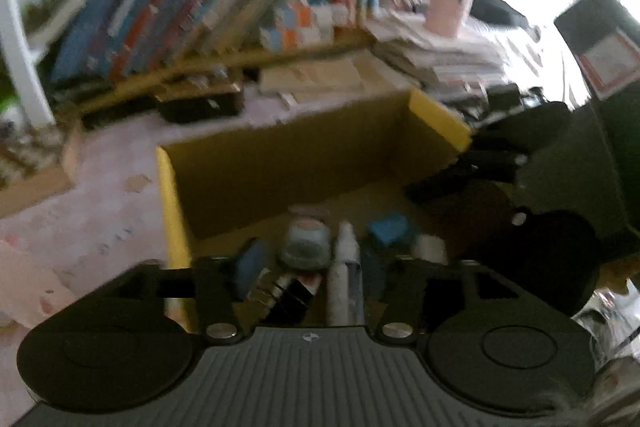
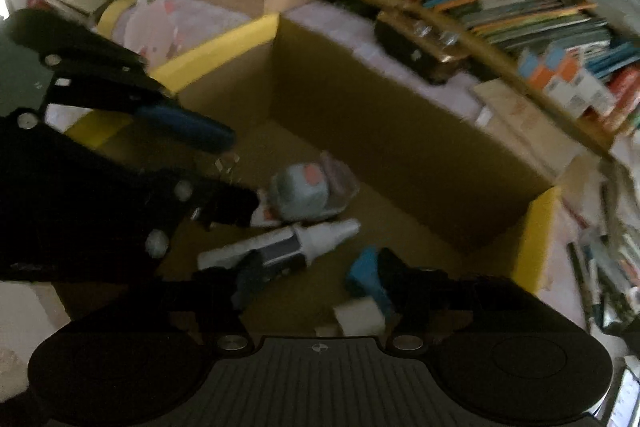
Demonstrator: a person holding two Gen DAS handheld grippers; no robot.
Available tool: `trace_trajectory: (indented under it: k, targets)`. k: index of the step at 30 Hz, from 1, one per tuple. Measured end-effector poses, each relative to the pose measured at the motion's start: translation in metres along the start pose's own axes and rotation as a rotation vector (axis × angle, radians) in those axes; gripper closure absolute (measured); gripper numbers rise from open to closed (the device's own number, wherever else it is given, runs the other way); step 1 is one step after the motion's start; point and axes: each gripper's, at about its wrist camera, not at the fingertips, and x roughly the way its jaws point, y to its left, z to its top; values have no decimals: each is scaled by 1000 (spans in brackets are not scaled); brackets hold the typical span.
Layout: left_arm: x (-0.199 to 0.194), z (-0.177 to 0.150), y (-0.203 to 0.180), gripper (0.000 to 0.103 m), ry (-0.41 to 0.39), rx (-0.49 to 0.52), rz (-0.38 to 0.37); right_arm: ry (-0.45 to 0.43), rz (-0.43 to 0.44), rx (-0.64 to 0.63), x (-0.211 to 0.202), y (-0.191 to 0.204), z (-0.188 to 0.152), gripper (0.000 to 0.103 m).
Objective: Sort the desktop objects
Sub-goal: 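Lower the binder clip and white plug into the yellow box and open both tools, then lift both open tools out of the box and back toward the table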
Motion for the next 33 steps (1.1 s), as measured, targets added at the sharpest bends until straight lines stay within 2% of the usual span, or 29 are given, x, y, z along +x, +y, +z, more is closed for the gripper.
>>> trace_trajectory:
  k: [2,6,9,12,19,25,33]
  targets:
    - [-13,1,1,28,-39,-15,16,-50,-17,26,-11,-2,-1,29]
    - [-43,1,6,15,-132,-70,64,-170,-93,105,-38,-4,-7,13]
    - [-65,-3,11,10,-180,-124,107,-258,-145,171,-57,-4,-14,9]
    - [-83,-11,14,0,-219,-161,159,-315,-175,252,-70,-5,-21,6]
    - [-119,-45,15,0,-284,-246,271,-391,-285,406,-94,11,-47,2]
    - [-135,-81,16,0,-271,-271,321,-388,-330,517,-105,36,-73,1]
    - [-152,-124,22,0,-203,-285,291,-301,-323,592,-105,85,-94,1]
